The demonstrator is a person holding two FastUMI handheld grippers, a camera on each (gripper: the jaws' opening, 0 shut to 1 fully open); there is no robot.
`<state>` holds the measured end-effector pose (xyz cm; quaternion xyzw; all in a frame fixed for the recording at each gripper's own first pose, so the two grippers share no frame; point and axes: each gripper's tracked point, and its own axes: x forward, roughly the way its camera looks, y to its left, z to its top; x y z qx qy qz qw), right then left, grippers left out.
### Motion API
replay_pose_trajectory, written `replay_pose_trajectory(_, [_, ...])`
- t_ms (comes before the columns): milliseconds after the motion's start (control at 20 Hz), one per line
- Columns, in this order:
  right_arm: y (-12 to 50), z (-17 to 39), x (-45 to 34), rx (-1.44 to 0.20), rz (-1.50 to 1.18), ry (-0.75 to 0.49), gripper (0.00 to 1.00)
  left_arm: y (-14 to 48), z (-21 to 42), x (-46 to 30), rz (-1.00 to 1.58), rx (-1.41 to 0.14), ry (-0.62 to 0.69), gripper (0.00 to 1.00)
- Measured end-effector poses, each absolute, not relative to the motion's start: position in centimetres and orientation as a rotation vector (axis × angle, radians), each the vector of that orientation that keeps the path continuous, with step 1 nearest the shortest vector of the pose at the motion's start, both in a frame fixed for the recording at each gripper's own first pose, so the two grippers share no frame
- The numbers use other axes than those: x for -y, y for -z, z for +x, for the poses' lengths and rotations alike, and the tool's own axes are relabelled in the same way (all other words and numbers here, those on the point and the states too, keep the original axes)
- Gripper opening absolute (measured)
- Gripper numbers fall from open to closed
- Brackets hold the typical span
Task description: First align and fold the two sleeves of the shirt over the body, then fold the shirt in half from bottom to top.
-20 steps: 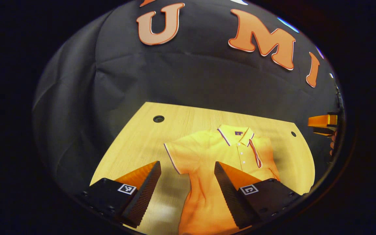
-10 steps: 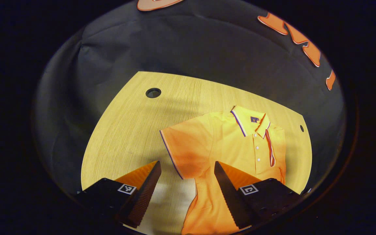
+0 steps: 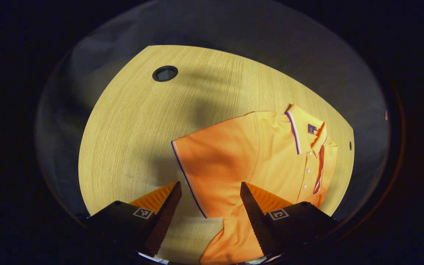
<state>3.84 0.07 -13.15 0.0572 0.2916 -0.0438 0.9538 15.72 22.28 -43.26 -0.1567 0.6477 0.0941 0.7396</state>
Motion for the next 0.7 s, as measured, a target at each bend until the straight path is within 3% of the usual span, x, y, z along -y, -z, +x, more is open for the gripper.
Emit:
replay_pose_trajectory(150, [13.9, 2.9, 0.5, -0.597, 0.105, 0.113, 0.98, 44.8, 16.0, -22.7, -0.33, -1.479, -0.242, 0.96])
replay_pose_trajectory(300, [14.6, 2.8, 0.6, -0.612, 0.102, 0.119, 0.99, 45.6, 16.6, -23.0, -0.296, -1.494, -0.292, 0.86])
replay_pose_trajectory(400, [14.8, 3.2, 0.5, -0.614, 0.108, 0.115, 0.99, 45.9, 16.4, -23.5, -0.252, -1.513, -0.322, 0.85])
replay_pose_trajectory(450, [15.0, 3.5, 0.4, -0.616, 0.113, 0.11, 0.99, 45.6, 16.9, -23.6, -0.244, -1.492, -0.32, 0.79])
replay_pose_trajectory(500, [15.3, 3.7, 0.4, -0.618, 0.116, 0.106, 0.99, 45.5, 17.2, -23.6, -0.237, -1.491, -0.307, 0.64])
replay_pose_trajectory(600, [15.9, 4.2, 0.2, -0.632, 0.124, 0.095, 0.99, 45.4, 17.3, -23.3, -0.26, -1.473, -0.285, 0.19])
replay_pose_trajectory(650, [15.9, 4.4, -0.1, -0.635, 0.128, 0.083, 0.99, 45.4, 17.5, -23.0, -0.265, -1.462, -0.261, 0.1])
replay_pose_trajectory(700, [16.1, 4.7, -0.4, -0.637, 0.129, 0.075, 0.99, 45.2, 17.6, -22.8, -0.283, -1.452, -0.239, 0.09])
